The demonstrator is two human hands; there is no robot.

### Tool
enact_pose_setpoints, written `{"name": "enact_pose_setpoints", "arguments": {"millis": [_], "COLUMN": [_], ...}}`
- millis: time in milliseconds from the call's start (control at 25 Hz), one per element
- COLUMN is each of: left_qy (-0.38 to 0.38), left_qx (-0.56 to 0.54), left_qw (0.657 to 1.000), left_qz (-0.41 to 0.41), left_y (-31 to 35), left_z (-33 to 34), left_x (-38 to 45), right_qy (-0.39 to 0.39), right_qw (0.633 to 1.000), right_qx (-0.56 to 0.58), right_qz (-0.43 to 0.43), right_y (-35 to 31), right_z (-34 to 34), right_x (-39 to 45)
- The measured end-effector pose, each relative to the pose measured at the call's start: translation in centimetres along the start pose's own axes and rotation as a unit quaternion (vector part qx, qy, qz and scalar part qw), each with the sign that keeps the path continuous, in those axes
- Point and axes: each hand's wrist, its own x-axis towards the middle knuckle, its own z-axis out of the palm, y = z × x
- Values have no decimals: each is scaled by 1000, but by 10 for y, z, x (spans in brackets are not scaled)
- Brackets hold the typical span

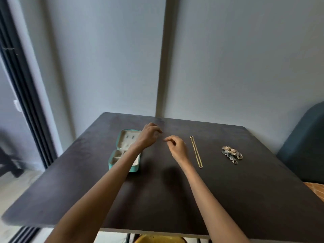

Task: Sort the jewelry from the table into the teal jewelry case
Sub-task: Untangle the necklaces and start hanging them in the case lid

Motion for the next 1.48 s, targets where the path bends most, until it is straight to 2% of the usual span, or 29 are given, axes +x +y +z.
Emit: {"name": "enact_pose_setpoints", "arguments": {"millis": [160, 240, 360, 520, 800, 1160, 1480], "left_qy": [87, 61, -20, -28, -52, -133, -131], "left_qx": [37, 73, 149, 119, 137, 182, 145], "left_qw": [995, 993, 985, 989, 988, 969, 976], "left_qz": [-33, -64, -79, -77, 47, 99, 98], "left_y": [-40, -56, -67, -74, -73, -74, -81], "left_z": [-46, -59, -62, -53, -54, -71, -64], "left_x": [-37, -52, -70, -79, -77, -65, -52], "right_qy": [-58, -79, -106, -138, -166, -188, -187], "right_qw": [997, 994, 992, 987, 982, 978, 980], "right_qx": [7, 16, -10, -74, -89, -90, -66], "right_qz": [45, 70, 74, 23, 21, 18, 23], "right_y": [-27, -31, -32, -35, -34, -30, -30], "right_z": [52, 70, 82, 83, 76, 75, 72], "right_x": [1, -1, -8, -9, -5, -2, 2]}}
